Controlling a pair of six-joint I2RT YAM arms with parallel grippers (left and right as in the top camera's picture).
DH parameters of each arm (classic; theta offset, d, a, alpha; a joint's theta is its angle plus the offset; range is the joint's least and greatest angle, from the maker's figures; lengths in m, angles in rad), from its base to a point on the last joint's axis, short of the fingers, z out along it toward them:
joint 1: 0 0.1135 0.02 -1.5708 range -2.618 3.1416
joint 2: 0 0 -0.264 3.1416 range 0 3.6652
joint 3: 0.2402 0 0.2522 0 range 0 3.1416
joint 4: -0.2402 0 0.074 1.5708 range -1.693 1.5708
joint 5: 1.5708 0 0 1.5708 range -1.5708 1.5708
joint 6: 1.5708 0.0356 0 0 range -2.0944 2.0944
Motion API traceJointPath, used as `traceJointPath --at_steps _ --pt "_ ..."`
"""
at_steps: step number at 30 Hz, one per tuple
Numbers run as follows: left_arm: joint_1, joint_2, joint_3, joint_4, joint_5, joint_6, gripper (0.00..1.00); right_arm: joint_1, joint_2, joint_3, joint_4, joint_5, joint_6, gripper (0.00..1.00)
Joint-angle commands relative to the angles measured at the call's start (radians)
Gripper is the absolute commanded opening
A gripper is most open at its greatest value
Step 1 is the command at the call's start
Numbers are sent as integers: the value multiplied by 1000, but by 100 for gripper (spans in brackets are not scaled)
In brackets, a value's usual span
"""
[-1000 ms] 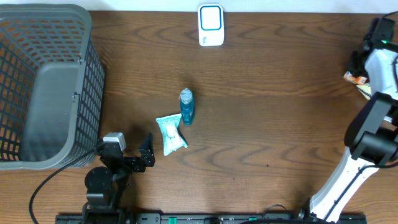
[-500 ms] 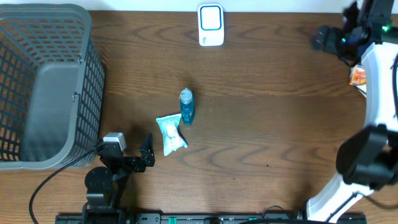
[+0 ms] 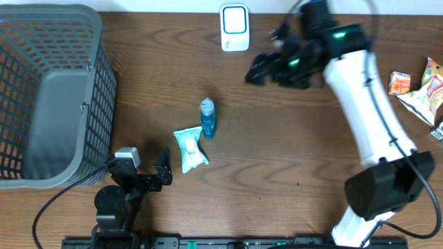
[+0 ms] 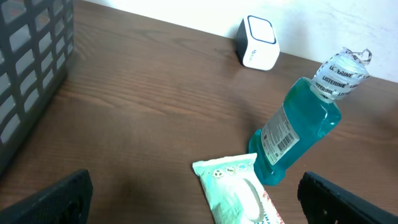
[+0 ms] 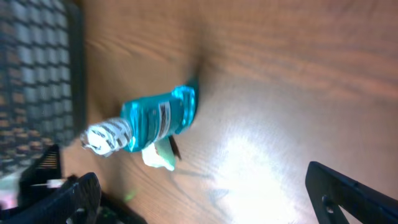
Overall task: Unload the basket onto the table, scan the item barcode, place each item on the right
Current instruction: 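Bring the right gripper to the teal bottle and grasp its cap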
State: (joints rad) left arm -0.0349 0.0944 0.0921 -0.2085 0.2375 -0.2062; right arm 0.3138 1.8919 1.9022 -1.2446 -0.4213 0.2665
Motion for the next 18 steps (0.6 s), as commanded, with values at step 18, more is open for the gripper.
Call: traceJointPath --at_steps 18 --pt "-4 -5 -19 -18 5 2 98 495 6 -141 261 649 313 99"
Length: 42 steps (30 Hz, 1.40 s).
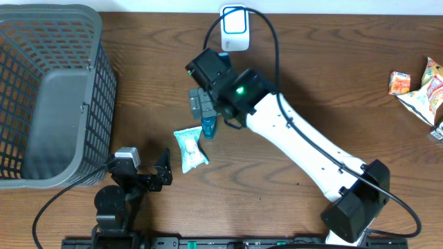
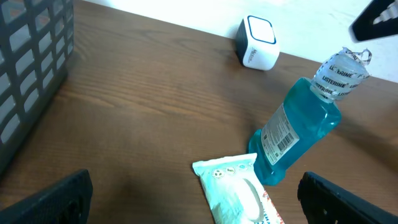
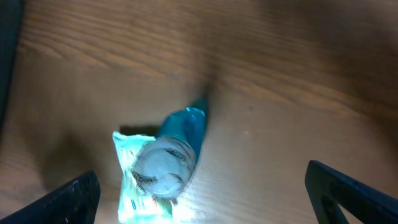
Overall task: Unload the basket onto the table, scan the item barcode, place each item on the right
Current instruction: 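Bring the right gripper to the teal bottle and grasp its cap, then lift the teal bottle and carry it toward the scanner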
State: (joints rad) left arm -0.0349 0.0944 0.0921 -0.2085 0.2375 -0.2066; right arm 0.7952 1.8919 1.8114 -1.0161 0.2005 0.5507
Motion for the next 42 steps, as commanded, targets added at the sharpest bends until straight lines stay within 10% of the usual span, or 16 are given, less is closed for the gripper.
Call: traceJointPath --at_steps 1,19,28,42 --pt "-4 -5 -19 -18 5 2 98 20 6 -69 61 17 28 99" --pt "-4 -5 -19 -18 5 3 98 40 8 -390 528 107 -74 98" --pt "-4 -5 -19 -18 5 2 98 42 8 -406 557 102 -115 40" --pt "-4 -6 -19 -18 5 3 98 -11 8 -406 413 -205 -298 20"
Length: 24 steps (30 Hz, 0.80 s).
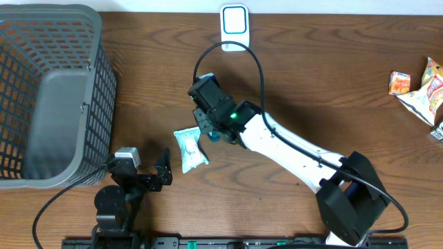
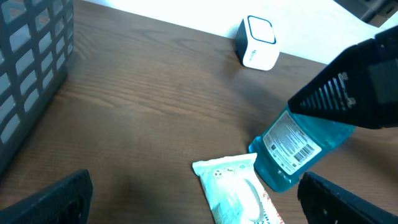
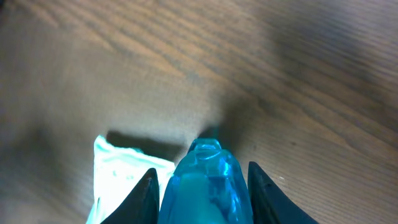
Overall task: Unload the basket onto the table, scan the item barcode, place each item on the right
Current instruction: 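Lift the teal bottle and carry it toward the scanner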
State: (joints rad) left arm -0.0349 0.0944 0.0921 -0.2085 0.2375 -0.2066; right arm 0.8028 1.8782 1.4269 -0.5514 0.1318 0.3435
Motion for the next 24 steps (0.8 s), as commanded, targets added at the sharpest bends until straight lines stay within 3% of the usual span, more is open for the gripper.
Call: traceJointPath --at_steps 1,5,9,11,18,24 --pt "-4 -5 -19 -18 5 2 98 -25 22 -21 -61 -146 -95 19" --pt "-4 -5 -19 -18 5 3 98 -51 16 -20 -72 -224 -98 10" --pt "-4 -5 -19 -18 5 2 98 -106 -14 -4 -90 -452 -98 3" --pt "-4 -5 -19 -18 5 2 98 -165 -45 0 -107 -581 -122 2" --pt "-4 -5 -19 -18 5 2 98 -308 -151 0 -205 -723 -216 2" --pt "-4 -5 -19 -18 5 2 98 -430 -245 0 -291 -959 -301 1"
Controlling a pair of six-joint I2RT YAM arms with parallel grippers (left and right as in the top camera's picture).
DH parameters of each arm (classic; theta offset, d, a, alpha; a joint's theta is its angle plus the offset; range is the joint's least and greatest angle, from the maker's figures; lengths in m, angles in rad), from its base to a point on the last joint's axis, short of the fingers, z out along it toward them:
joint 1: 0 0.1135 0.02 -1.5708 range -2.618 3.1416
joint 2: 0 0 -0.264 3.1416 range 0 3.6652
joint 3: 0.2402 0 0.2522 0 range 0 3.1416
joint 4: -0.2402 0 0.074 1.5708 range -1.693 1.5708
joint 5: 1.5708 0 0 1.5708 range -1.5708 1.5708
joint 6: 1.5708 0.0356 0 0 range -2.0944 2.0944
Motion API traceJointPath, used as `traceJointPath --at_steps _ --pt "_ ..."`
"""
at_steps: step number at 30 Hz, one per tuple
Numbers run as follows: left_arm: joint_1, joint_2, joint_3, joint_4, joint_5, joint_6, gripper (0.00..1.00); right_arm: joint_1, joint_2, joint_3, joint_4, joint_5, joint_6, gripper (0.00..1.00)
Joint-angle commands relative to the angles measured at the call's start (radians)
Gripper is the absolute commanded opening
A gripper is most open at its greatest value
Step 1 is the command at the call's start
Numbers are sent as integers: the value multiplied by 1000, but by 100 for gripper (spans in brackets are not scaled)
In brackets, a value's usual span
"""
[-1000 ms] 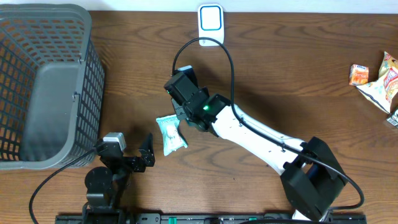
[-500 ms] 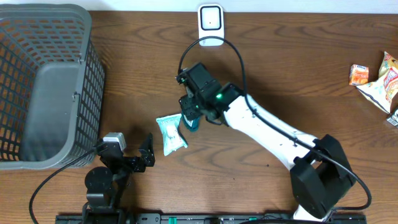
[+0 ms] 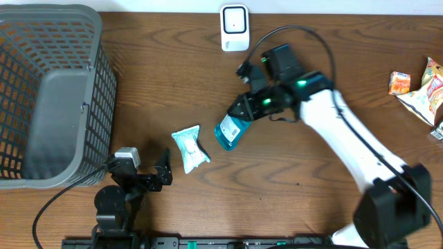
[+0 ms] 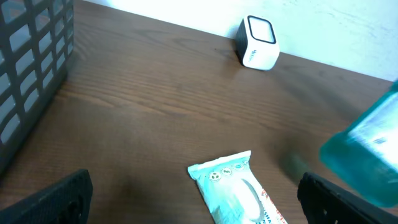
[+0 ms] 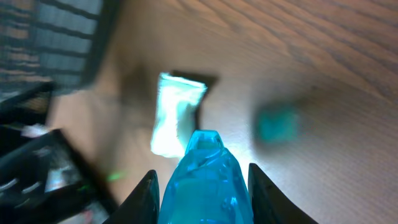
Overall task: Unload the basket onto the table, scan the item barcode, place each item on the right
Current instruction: 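Lift the teal bottle and carry it toward the scanner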
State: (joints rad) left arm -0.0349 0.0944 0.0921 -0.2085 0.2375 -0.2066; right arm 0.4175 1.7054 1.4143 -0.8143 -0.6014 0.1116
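Note:
My right gripper [image 3: 250, 105] is shut on the blue mouthwash bottle [image 3: 227, 133], which hangs tilted above the table with its base toward the lower left. In the right wrist view the bottle [image 5: 203, 177] fills the space between the fingers [image 5: 144, 200]. It shows blurred at the right edge of the left wrist view, bottle [image 4: 368, 160]. The white scanner [image 3: 234, 28] stands at the table's far edge, seen too as scanner [image 4: 258, 43]. My left gripper [image 3: 149, 178] rests open at the near edge, left gripper [image 4: 198, 202].
A pale green wipes packet [image 3: 189, 149] lies left of the bottle, just ahead of the left gripper, packet [image 4: 233, 186]. A grey mesh basket [image 3: 41, 97] fills the left side. Snack packets [image 3: 419, 86] lie at the far right edge.
The bottle stood on the table beside the wipes packet with my right gripper shut on it. Now it is off the table, tilted and further right. The left arm is unchanged.
My right gripper was open, high up to the right of the scanner. Then it was open over the standing bottle. Then it was shut on the bottle's top. Now it holds the bottle in the air right of the wipes packet.

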Motion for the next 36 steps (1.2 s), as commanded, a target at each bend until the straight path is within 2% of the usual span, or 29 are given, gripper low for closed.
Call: traceJointPath --at_steps 1,8,18,26,30,32,36 --pt "-4 -5 -19 -18 5 3 98 -60 -81 13 -40 -251 -69 1" --pt "-4 -5 -19 -18 5 3 98 -150 -98 13 -117 -590 -193 1" --pt "-4 -5 -19 -18 5 2 98 -182 -98 13 -158 -597 -298 2" --pt "-4 -5 -19 -18 5 3 98 -162 -97 13 -3 -307 -306 5" --pt "-4 -5 -19 -18 5 2 98 -126 -97 13 75 -32 -201 5" --pt "-4 -5 -19 -18 5 2 98 -100 -97 13 109 100 -133 1" --pt "-4 -5 -19 -18 5 3 98 -38 -97 13 177 312 -107 3"
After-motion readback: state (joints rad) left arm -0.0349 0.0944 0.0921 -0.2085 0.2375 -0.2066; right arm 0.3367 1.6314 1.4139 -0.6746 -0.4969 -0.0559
